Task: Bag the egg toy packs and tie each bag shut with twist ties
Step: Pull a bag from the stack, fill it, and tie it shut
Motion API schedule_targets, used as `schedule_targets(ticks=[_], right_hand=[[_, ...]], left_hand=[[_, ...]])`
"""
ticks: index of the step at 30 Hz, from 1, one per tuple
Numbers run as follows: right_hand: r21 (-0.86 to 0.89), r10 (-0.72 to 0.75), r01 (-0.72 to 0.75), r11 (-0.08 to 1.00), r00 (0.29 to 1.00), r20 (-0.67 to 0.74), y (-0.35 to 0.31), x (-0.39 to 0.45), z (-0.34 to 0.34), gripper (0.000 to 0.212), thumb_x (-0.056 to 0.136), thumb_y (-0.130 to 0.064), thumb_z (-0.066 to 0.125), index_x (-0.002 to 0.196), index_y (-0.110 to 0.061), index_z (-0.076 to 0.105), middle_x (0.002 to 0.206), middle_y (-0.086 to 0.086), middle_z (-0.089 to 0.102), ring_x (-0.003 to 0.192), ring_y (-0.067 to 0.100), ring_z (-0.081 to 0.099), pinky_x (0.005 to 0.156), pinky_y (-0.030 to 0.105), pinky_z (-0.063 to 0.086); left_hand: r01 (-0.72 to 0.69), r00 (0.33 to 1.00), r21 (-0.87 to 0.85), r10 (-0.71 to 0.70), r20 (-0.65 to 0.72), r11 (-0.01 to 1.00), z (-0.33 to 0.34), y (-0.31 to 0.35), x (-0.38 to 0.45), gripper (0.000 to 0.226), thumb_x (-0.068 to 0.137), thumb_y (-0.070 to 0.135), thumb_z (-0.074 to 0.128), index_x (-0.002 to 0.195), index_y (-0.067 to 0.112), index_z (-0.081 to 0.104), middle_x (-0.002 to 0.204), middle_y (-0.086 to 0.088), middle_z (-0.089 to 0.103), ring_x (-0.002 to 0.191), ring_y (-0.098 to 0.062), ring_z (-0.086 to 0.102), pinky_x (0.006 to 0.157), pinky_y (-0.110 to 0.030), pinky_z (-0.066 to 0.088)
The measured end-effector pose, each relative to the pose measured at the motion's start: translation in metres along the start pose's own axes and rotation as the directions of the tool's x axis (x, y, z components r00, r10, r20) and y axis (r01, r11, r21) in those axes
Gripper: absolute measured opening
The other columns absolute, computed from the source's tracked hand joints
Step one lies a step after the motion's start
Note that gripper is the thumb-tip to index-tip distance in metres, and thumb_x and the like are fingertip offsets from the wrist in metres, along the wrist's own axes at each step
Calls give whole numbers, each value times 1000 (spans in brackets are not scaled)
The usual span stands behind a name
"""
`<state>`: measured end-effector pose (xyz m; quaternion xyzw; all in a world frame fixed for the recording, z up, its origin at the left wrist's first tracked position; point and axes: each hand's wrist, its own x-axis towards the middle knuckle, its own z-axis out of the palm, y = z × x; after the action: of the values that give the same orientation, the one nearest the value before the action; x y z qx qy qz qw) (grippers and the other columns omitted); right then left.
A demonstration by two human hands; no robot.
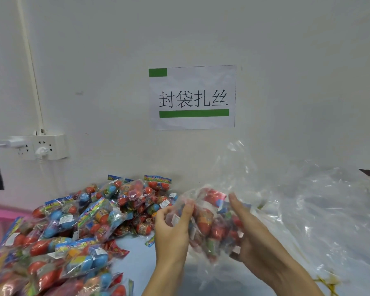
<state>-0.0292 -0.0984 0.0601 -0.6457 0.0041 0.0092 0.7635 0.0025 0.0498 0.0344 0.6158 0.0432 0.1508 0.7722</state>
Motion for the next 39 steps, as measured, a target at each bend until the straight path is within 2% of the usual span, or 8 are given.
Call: schedule_targets(ticks=[6, 10, 15, 19, 22, 27, 34, 39], right_hand=[[-98, -185, 181, 979, 982, -30, 10, 5, -16, 57, 68, -14, 84, 119, -2, 62, 96, 23, 73, 76, 29, 68, 66, 37, 50], [-184, -134, 158, 970, 981, 138, 15, 9, -24, 68, 72, 17, 78, 131, -3, 51, 93, 24, 70, 76, 35, 67, 60, 35, 51], [-487, -20, 80, 870, 992, 128, 16, 4, -40, 81, 62, -3, 90, 126, -39, 56, 113, 7, 70, 92, 20, 75, 77, 31, 60], [-568, 69, 74, 820, 972, 226, 13, 0, -41, 72, 69, -5, 89, 130, -22, 55, 92, -6, 77, 87, 11, 74, 78, 29, 59], [-554, 145, 73, 829, 929, 341, 8, -7, -40, 94, 61, -17, 93, 138, -42, 44, 114, -13, 74, 103, 5, 71, 86, 21, 55], [-449, -131, 177, 876, 983, 132, 7, -1, -39, 42, 71, -43, 89, 107, -42, 67, 103, -10, 75, 87, 11, 74, 72, 20, 55], [-420, -40, 107, 901, 985, 166, 10, 0, -46, 49, 63, -56, 85, 107, -38, 73, 105, -12, 76, 96, 6, 72, 85, 28, 53], [-441, -443, 319, 839, 871, -212, 7, 9, -39, 30, 77, -28, 85, 61, -11, 67, 60, -5, 67, 56, 6, 59, 59, 24, 42]], left_hand=[[0, 959, 210, -60, 278, 978, -17, 4, 10, 107, 37, 84, 74, 122, 23, 51, 117, 3, 65, 110, -14, 61, 97, -41, 47], [-141, 791, 362, -115, 601, 921, -33, -8, 13, 110, 46, 34, 98, 136, 41, 34, 112, 15, 72, 105, -2, 67, 93, -25, 53], [-148, 789, 427, -154, 595, 892, -31, -17, 13, 87, 63, 0, 89, 131, 26, 41, 108, -1, 75, 98, -19, 73, 91, -42, 57], [-165, 697, 406, -185, 693, 899, -34, -11, 12, 96, 65, 17, 93, 130, 43, 29, 102, 43, 63, 92, 18, 63, 77, -7, 50], [-175, 725, 384, -145, 673, 907, -32, -12, 10, 79, 67, 5, 89, 127, 38, 49, 110, 21, 69, 91, 8, 68, 75, -15, 55], [-136, 901, 332, -23, 434, 934, -28, -14, 13, 47, 71, 8, 88, 110, 23, 66, 109, 1, 70, 85, -7, 73, 67, -17, 55], [-128, 756, 336, -128, 643, 933, -29, -13, 10, 74, 63, 3, 90, 123, 29, 56, 113, 10, 72, 103, 0, 68, 84, -26, 58], [-192, 821, 353, -47, 569, 916, -27, -7, 7, 47, 71, 13, 89, 110, 23, 64, 95, 17, 73, 87, 4, 69, 69, -6, 48]])
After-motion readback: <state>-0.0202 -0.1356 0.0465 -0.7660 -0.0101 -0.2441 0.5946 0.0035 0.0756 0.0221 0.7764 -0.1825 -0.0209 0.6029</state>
